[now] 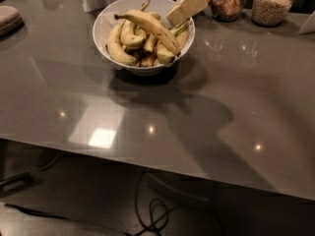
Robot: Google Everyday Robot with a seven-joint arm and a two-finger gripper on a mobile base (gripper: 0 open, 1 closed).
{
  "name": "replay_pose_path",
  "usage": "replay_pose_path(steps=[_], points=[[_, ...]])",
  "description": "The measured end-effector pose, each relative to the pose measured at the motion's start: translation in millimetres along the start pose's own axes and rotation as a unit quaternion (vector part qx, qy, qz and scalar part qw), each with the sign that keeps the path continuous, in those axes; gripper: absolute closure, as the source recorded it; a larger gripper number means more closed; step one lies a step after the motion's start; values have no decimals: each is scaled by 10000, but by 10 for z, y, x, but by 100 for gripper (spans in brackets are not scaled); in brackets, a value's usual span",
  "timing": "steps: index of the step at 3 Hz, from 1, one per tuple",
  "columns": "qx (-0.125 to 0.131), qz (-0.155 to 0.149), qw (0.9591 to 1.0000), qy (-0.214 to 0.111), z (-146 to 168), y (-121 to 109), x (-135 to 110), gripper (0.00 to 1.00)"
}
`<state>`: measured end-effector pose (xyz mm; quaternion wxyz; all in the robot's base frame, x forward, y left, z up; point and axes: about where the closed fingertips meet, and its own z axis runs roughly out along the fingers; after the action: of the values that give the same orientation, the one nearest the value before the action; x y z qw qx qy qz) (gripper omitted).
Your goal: Pick banana from white bowl
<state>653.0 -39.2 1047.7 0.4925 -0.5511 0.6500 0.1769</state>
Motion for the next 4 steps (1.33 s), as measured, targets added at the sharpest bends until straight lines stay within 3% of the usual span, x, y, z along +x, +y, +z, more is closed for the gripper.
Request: replay_pose_path(steps=[1, 2, 4], points=[[-126, -125, 9997, 148, 225, -32, 107, 19], [-221, -127, 9992, 307, 386, -32, 225, 26], [-394, -43, 9978, 528, 642, -25, 423, 28]])
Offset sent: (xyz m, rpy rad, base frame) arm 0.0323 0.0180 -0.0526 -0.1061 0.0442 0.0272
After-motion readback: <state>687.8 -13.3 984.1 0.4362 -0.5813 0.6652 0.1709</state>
